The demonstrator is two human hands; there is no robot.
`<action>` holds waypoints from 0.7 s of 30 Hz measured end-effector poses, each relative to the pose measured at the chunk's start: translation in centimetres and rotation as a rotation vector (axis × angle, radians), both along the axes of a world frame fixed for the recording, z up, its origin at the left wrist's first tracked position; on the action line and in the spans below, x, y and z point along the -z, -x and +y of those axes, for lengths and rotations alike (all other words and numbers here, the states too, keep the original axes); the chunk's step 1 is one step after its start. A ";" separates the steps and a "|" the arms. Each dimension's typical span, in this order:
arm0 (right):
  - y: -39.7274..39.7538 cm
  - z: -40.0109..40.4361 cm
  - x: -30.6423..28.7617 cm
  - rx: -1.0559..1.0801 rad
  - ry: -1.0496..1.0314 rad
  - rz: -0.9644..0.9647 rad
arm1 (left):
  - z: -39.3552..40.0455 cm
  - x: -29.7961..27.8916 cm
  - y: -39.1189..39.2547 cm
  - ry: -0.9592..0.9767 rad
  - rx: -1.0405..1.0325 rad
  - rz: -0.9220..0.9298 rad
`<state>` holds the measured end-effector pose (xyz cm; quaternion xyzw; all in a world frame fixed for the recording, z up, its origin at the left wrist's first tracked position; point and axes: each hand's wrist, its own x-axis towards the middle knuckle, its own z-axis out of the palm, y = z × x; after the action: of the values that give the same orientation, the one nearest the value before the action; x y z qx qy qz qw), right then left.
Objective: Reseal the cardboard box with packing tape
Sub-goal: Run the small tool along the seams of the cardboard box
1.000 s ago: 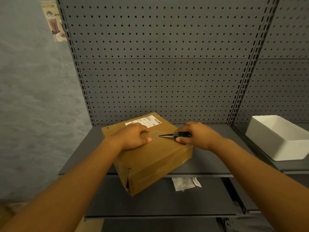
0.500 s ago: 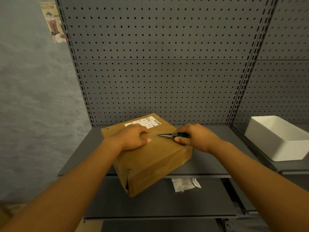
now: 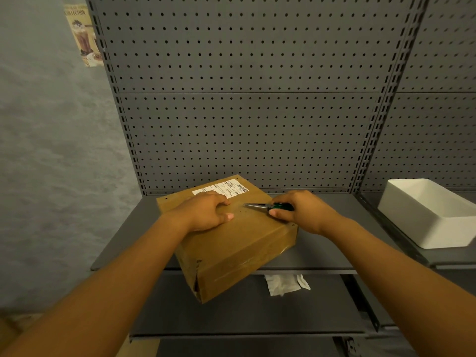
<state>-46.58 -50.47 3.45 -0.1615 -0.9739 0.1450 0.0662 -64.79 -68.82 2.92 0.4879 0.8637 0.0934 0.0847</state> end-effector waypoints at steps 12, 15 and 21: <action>0.3 -0.1 0.0 0.034 0.021 0.032 | -0.2 -0.2 -0.2 -0.030 0.010 0.090; 0.3 -0.5 -0.2 0.073 -0.015 0.043 | -0.5 -0.5 -0.5 -0.063 -0.009 0.201; -0.1 -1.2 -0.8 0.137 -0.059 0.075 | -0.7 -1.6 -0.9 -0.085 0.000 0.314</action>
<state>-46.48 -51.72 4.29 -0.2201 -0.9613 0.1175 0.1172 -63.90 -69.50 4.54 0.4996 0.8617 0.0524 -0.0722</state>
